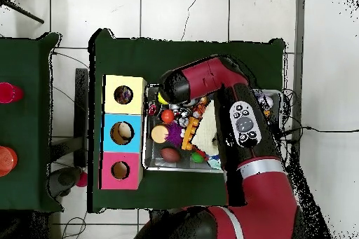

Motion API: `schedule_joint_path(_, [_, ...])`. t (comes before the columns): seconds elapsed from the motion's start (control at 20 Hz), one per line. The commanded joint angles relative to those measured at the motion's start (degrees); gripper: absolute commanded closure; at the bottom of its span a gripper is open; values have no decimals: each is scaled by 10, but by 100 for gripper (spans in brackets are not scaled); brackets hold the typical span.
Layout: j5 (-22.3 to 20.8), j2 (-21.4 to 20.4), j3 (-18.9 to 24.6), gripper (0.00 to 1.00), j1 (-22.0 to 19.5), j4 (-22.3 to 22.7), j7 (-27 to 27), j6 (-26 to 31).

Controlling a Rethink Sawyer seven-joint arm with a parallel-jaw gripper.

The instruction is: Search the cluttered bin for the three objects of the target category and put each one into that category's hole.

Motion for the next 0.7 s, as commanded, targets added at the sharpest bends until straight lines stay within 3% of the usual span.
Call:
schedule_joint_path(0.05, [26, 5, 34, 0, -14, -5, -199, 87])
schedule_joint_path(0.45, [36, -13, 35, 0, -19, 16, -219, 102])
schedule_joint_path(0.7, [39, -2, 12, 0, -18, 45, -167, 89])
